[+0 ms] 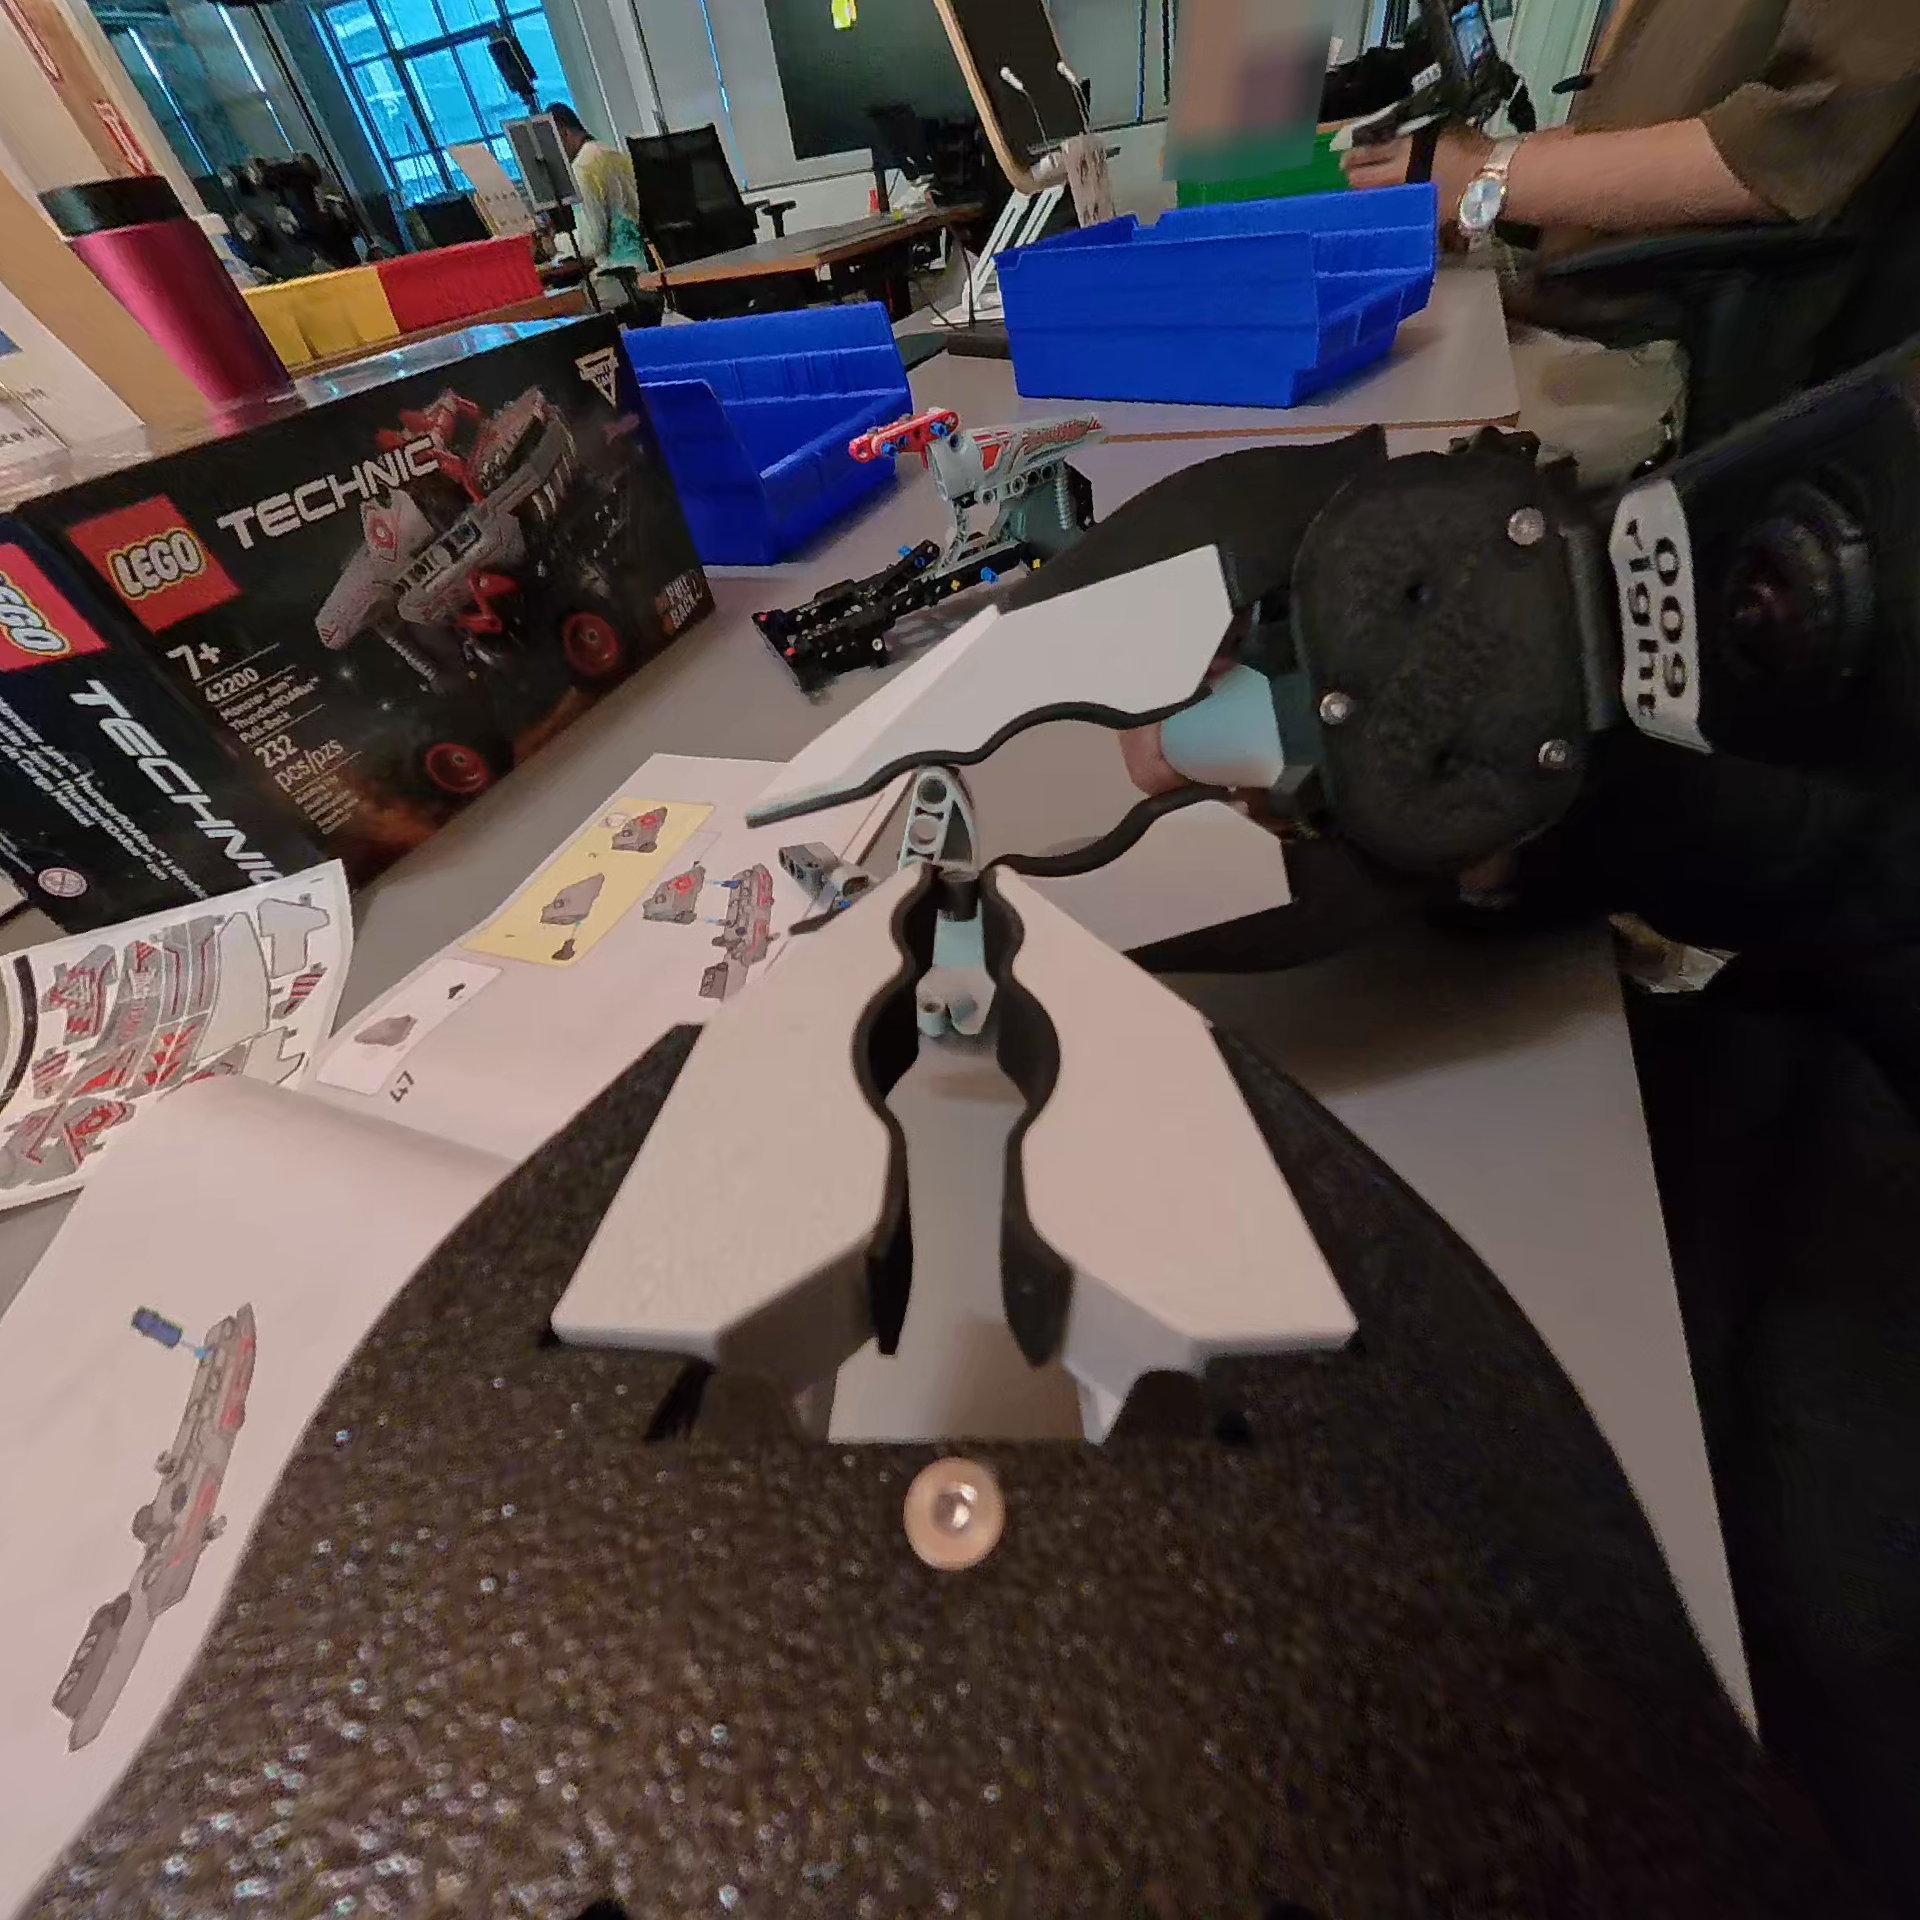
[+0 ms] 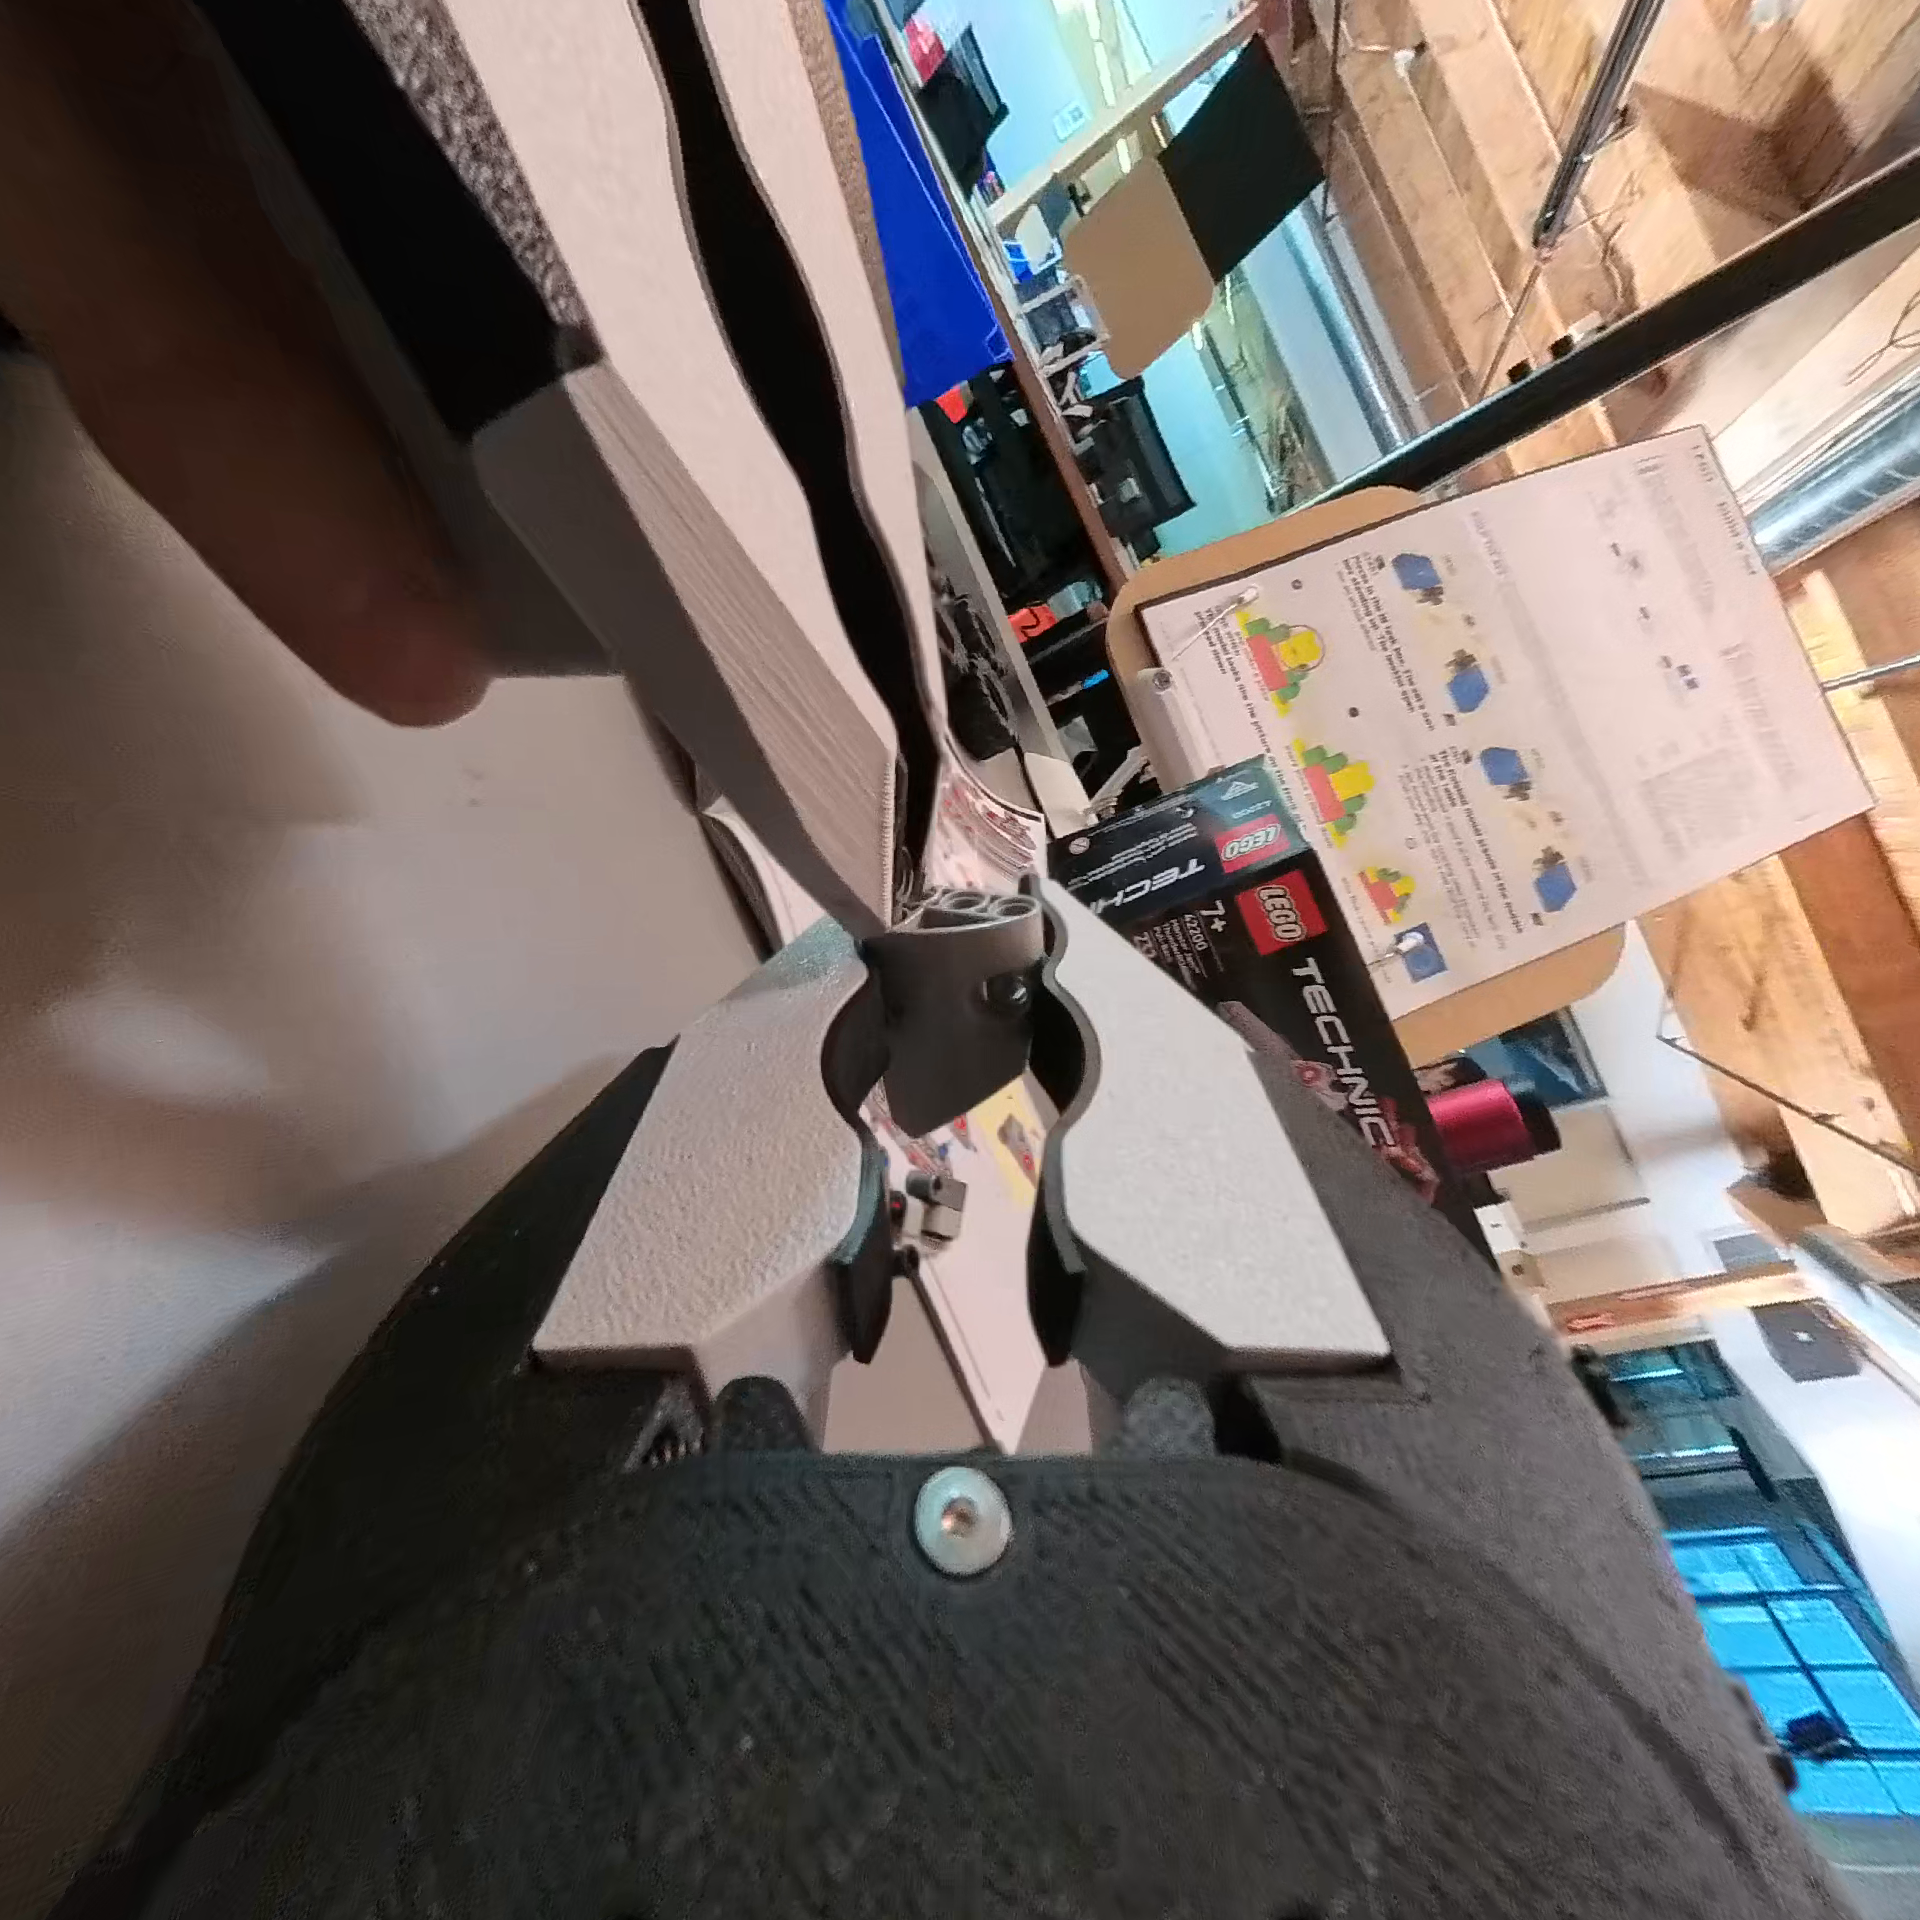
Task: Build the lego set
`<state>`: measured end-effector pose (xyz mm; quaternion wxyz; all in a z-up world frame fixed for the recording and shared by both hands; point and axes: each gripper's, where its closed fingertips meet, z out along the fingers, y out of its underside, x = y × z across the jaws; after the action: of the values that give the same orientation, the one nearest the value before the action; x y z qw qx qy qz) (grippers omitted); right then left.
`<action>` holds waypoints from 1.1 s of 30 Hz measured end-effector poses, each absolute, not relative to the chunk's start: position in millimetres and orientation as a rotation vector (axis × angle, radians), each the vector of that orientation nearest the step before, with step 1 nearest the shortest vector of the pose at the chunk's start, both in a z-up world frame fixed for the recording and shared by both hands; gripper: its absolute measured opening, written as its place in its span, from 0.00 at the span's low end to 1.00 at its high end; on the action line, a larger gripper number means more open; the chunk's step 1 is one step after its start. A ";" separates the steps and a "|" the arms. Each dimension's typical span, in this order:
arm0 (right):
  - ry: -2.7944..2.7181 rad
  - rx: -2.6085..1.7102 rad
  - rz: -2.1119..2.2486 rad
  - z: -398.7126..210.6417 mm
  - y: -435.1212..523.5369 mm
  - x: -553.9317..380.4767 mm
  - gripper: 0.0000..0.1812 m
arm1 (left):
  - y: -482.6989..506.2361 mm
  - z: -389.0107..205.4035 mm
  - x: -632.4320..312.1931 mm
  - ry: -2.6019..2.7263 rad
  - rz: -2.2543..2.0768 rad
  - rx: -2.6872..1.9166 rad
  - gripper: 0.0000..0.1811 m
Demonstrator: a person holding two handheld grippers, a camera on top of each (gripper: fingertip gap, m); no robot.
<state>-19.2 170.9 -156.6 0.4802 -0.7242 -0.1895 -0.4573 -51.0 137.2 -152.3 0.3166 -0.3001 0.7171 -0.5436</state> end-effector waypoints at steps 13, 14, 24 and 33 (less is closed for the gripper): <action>-0.709 -1.672 -1.023 -164.0 175.6 -46.6 0.12 | 148.7 -157.0 -74.1 2.089 -1.479 -0.645 0.22; -0.723 -1.670 -1.029 -164.7 176.3 -48.2 0.12 | 148.7 -158.4 -74.8 2.122 -1.471 -0.637 0.23; -0.826 -1.702 -1.048 -176.5 177.6 -53.0 0.12 | 128.9 -181.6 -71.1 2.283 -1.433 -0.669 0.13; -0.785 -1.805 -0.764 -178.3 162.4 -52.2 0.28 | 137.7 -150.2 -76.0 2.126 -1.800 -0.731 0.11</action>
<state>-52.2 162.4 -178.3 0.4926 -0.7439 -0.3237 -0.3149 -76.0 137.7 -150.2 0.1304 -0.2517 0.7319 -0.6197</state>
